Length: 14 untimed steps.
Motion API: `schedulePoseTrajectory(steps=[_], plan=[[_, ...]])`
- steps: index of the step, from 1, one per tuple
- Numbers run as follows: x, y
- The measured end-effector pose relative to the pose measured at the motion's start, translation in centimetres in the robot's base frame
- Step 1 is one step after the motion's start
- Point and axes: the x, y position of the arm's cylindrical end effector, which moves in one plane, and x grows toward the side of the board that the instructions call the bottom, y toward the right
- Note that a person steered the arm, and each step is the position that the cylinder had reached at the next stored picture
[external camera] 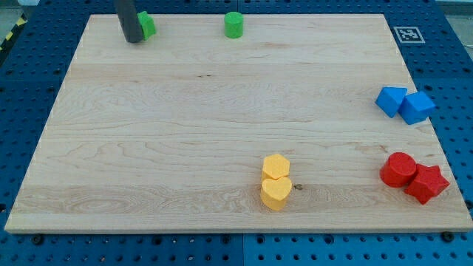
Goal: Slide the green circle closer to the green star
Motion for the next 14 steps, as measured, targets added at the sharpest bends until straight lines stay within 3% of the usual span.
schedulePoseTrajectory(steps=[1, 2, 3, 4, 5, 7, 8, 9, 10, 13, 14], plan=[[2.9, 3.5], [6.6, 11.9], [5.9, 23.5], [1.4, 32.6], [-1.6, 31.8], [-1.6, 16.6], [-1.6, 16.7], [-3.2, 21.8], [-6.3, 20.9], [-6.9, 9.1], [-6.9, 11.7]])
